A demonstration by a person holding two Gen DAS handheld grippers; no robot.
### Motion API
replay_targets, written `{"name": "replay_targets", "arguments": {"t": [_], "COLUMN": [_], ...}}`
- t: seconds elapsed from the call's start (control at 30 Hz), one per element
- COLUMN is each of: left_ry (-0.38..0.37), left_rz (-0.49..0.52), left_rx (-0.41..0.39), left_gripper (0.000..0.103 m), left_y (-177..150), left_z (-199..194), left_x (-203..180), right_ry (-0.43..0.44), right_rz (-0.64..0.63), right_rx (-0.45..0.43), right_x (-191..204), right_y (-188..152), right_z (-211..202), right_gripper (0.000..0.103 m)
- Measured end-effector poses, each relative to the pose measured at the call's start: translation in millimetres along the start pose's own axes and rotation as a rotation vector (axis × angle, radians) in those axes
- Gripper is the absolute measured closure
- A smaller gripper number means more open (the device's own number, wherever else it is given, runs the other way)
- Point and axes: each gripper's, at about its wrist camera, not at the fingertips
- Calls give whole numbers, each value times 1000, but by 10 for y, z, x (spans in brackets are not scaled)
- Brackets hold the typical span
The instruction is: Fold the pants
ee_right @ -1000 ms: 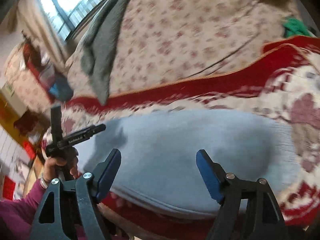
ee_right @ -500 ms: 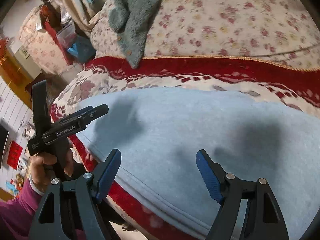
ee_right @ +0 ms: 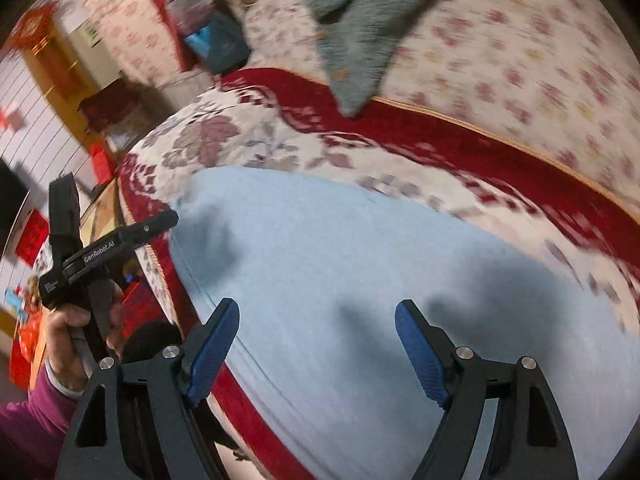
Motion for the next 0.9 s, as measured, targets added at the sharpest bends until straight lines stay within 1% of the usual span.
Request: {"name": "replay_targets", "arguments": {"t": [0.07, 0.13, 0.2, 0.33, 0.4, 0.47, 0.57, 0.73, 0.83, 0.9], "left_ry": [-14, -8, 0, 35, 49, 54, 51, 31, 23, 21], "left_rz": [-48, -60, -60, -54, -49, -50, -53, -49, -47, -55], "left_rx": [5, 13, 16, 37, 50, 66, 74, 97, 99, 96], "left_gripper": [10, 8, 7, 7, 7, 7, 7, 7, 6, 2], "left_y": [3, -13, -42, -71, -67, -85, -101, -115, -107, -91], "left_z": [5, 26, 41, 139, 213, 271, 322, 461, 543, 594], "left_x": [155, 234, 282, 326, 338, 343, 345, 310, 278, 283], "right_ry": [51, 47, 69, 129, 142, 156, 180, 207, 251, 300], "right_rz": [-61, -136, -189, -245, -252, -266, -308, -394, -377, -347], "right_rx": [5, 20, 44, 92, 116, 143, 211, 316, 371, 412], "right_x": [141, 280, 395, 586, 642, 690, 765, 849, 814, 796], "right_y": [204, 415, 585, 897, 1019, 1110, 1198, 1252, 1303, 1348], "right_z": [223, 454, 645, 1030, 1234, 1414, 1701, 2120, 2332, 2461], "right_gripper": [18, 18, 18, 17, 17, 17, 17, 17, 17, 16]}}
Point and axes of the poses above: each gripper's, at about its wrist camera, not at the fingertips, and z roughly the way its jaws point, x to its left, y to its top, and after that the axes turned 3 degrees about -x, right-handed
